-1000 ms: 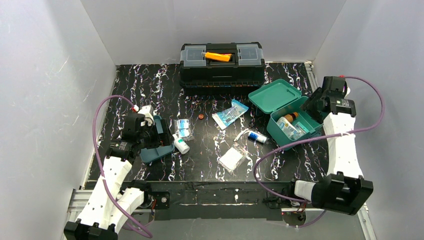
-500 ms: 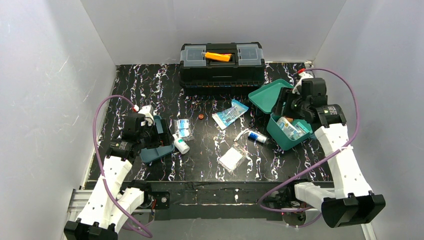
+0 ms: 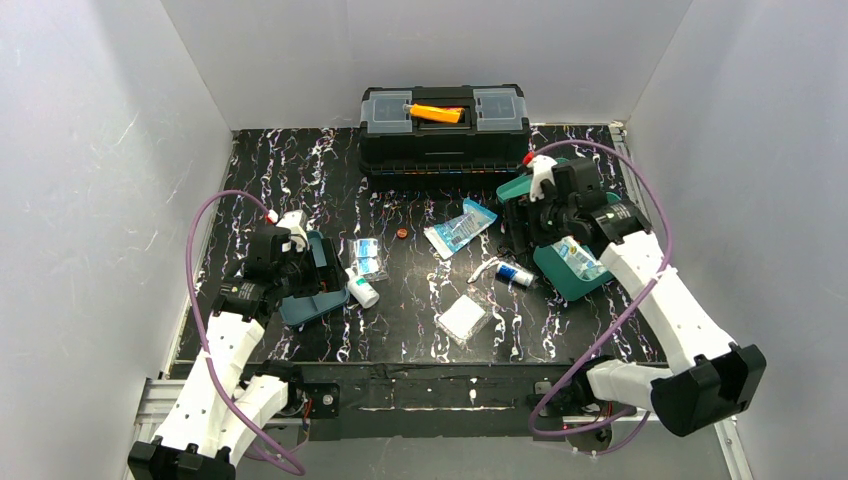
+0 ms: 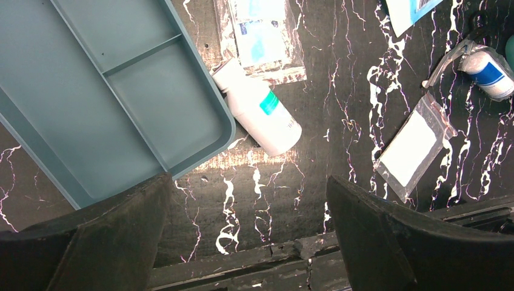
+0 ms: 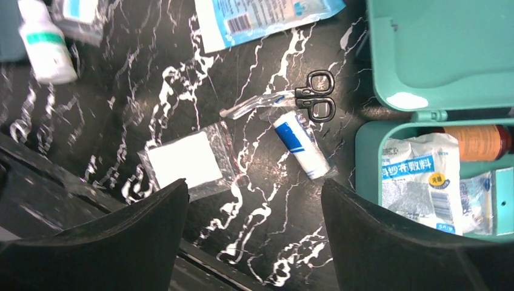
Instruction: Organize the medicine kit
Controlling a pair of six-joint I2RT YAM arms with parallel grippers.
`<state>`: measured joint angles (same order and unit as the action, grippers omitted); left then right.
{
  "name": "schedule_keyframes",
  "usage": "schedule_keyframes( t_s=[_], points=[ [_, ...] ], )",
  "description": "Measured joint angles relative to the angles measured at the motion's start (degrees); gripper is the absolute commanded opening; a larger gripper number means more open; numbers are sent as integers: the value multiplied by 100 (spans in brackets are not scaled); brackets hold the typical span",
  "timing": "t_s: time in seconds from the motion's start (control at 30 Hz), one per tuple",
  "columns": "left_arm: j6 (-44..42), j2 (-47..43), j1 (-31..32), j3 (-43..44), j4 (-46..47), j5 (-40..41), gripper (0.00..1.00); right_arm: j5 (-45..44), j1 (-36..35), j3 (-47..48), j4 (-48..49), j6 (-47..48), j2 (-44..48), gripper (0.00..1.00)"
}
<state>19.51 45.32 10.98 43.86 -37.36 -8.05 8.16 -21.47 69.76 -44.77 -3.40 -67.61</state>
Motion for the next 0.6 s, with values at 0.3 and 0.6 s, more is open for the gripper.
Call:
schedule_keyframes(
  t_s=[0.3,0.6],
  points=[
    [0,-2,0,0,0,-2,100,-24,-531,-299,-11,984,-564,90],
    [0,-13,0,0,0,-11,99,-400,-817,-551,61,1464,-1222,89]
  ],
)
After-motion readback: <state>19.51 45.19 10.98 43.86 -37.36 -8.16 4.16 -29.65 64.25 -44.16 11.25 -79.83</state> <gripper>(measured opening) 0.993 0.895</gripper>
